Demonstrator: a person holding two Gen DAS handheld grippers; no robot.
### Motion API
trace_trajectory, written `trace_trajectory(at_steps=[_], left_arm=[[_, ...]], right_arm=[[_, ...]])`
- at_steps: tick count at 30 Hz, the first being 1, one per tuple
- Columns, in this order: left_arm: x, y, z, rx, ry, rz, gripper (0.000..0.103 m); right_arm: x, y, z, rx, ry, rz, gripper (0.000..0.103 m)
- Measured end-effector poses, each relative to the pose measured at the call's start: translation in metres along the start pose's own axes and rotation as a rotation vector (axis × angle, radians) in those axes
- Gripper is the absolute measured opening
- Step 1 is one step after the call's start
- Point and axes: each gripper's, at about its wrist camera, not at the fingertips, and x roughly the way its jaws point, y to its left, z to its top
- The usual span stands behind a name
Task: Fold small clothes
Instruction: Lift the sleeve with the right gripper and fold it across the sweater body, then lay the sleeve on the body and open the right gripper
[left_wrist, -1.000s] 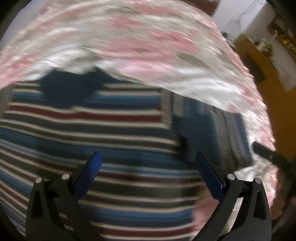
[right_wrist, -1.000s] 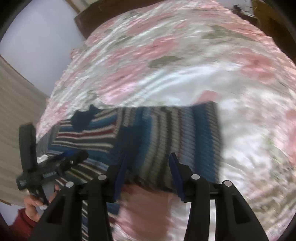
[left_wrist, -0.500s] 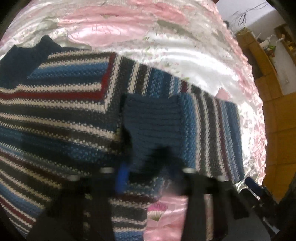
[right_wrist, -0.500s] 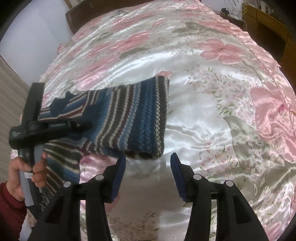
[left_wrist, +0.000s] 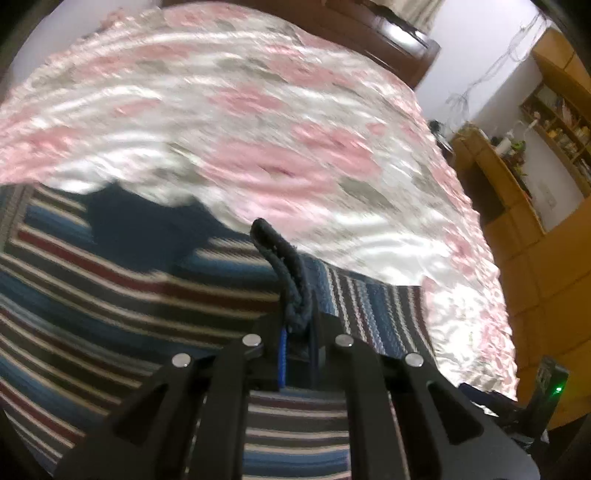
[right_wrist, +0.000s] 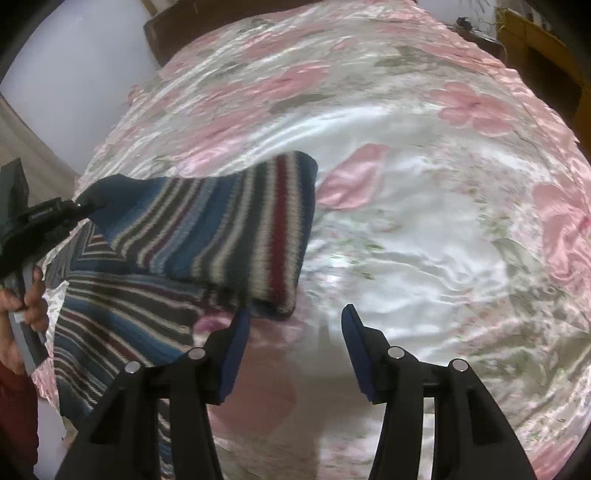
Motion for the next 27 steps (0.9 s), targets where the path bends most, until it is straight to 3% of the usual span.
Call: trace_trajectory(at_steps=[6, 10, 12, 16, 17, 19, 23, 27], left_arm=[[-0.019, 0.075, 0.017, -0.044, -0.046, 0.119, 0.008], [-0.008, 0.117, 0.015, -0.063, -0.011, 0.17, 0.008], [0.003, 0.129, 0.012, -0.074, 0.01, 0.187, 0.008], [0.016, 0.149, 0.005, -0.106, 0.029, 0.201, 0.008], [0.018, 0.153, 0.003, -0.109, 0.027, 0.202, 0.008], [0.018, 0.155, 0.001, -0.085, 0.01, 0.215, 0.008], [0.035, 0.169, -0.009, -0.094, 0.074, 0.263, 0.009], [0.048, 0.187, -0.02, -0.123, 0.108, 0.274, 0.019]], right_arm=[[0.021, 0.039, 0.009, -0.035, 0.018, 0.051, 0.056], [0.038, 0.058, 0.017, -0.02, 0.043, 0.071, 0.057], [0.056, 0.062, 0.022, 0.022, 0.091, 0.114, 0.06], [0.088, 0.061, 0.025, 0.107, 0.16, 0.107, 0.059], [0.096, 0.06, 0.025, 0.123, 0.173, 0.131, 0.058], [0.104, 0.061, 0.023, 0.14, 0.191, 0.159, 0.037], [0.11, 0.062, 0.016, 0.118, 0.19, 0.106, 0.03], [0.113, 0.064, 0.011, 0.103, 0.204, 0.069, 0.03]])
